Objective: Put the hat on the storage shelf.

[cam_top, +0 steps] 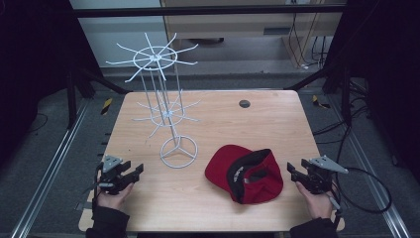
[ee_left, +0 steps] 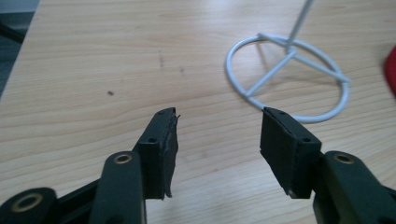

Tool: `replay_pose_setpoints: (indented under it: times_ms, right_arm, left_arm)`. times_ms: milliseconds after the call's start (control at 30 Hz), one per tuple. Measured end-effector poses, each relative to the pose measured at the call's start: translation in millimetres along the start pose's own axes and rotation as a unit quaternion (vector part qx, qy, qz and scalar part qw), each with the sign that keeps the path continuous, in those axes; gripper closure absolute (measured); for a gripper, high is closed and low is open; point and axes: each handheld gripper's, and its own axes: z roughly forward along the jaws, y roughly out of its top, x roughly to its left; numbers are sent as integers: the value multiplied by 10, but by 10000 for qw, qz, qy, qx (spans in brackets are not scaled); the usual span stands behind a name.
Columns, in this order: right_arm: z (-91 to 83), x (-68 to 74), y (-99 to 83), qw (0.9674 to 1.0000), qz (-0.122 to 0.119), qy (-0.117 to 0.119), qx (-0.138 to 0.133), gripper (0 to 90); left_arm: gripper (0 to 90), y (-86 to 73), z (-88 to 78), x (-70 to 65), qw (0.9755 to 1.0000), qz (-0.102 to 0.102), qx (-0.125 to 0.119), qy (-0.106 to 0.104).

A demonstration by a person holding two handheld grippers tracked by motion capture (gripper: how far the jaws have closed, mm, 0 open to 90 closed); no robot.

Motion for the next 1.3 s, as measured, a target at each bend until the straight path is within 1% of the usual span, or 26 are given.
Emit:
replay_pose_setpoints:
  times_ms: [100, 133, 200, 267, 300, 367, 400, 467, 500, 533, 567, 600, 700, 767, 800, 833, 900, 933, 967, 1133, 1300]
  right_arm:
    - [-32, 56, 19, 9999, -91, 119, -1, 470]
    - [-45, 74, 27, 9998, -148, 113, -20, 475]
    - [-73, 112, 42, 9997, -177, 159, -59, 483]
    - [-94, 149, 58, 9996, -140, 251, -81, 490]
    - [-100, 168, 70, 9994, -155, 291, -75, 493]
    - [-105, 209, 102, 9991, -253, 320, -72, 492]
    - [-112, 228, 114, 9990, -252, 362, -77, 491]
    - [-118, 259, 133, 9986, -261, 443, -107, 492]
    - [-124, 281, 145, 9985, -241, 479, -73, 492]
    - [-123, 292, 156, 9983, -289, 491, -78, 494]
    - [-129, 309, 167, 9982, -283, 523, -78, 495]
    - [-130, 321, 180, 9980, -307, 554, -70, 499]
    - [-131, 356, 221, 9974, -339, 630, -50, 503]
    - [-122, 381, 251, 9970, -384, 671, -11, 503]
    - [-115, 393, 266, 9968, -410, 688, 6, 502]
    - [-109, 410, 282, 9966, -396, 721, 15, 500]
    - [-94, 436, 319, 9962, -432, 753, 11, 494]
    - [-87, 447, 339, 9960, -451, 768, 11, 488]
    - [-82, 461, 361, 9958, -448, 802, -1, 479]
    - [-35, 530, 470, 9952, -472, 857, 2, 450]
    - [81, 603, 558, 9950, -506, 853, 85, 409]
  left_arm:
    - [525, 6, -29, -105, 9999, 3, -50, -162]
    - [540, 9, -32, -140, 9997, 17, -64, -220]
    - [560, 16, -36, -212, 9995, 64, -89, -303]
    - [580, 25, -36, -283, 9991, 145, -94, -393]
    - [583, 28, -33, -317, 9988, 210, -102, -435]
    - [587, 41, -20, -387, 9982, 277, -86, -518]
    - [588, 51, -16, -417, 9979, 321, -88, -562]
    - [590, 77, -7, -479, 9974, 370, -102, -613]
    - [590, 89, -3, -508, 9972, 377, -108, -645]
    - [591, 89, -3, -508, 9972, 377, -108, -645]
    - [596, 122, -5, -561, 9965, 370, -105, -738]
    - [603, 139, -5, -591, 9962, 401, -112, -763]
    - [627, 182, 13, -682, 9955, 452, -110, -823]
    - [644, 212, 36, -750, 9947, 568, -71, -852]
    - [660, 212, 36, -750, 9947, 568, -71, -852]
    - [669, 241, 66, -820, 9939, 633, -59, -905]
    - [681, 266, 101, -892, 9933, 696, -45, -927]
    - [687, 266, 101, -892, 9933, 696, -45, -927]
    - [694, 284, 141, -969, 9926, 758, -4, -946]
    - [740, 335, 246, -1160, 9904, 838, 41, -1097]
    - [758, 384, 364, -1393, 9878, 972, 163, -1202]
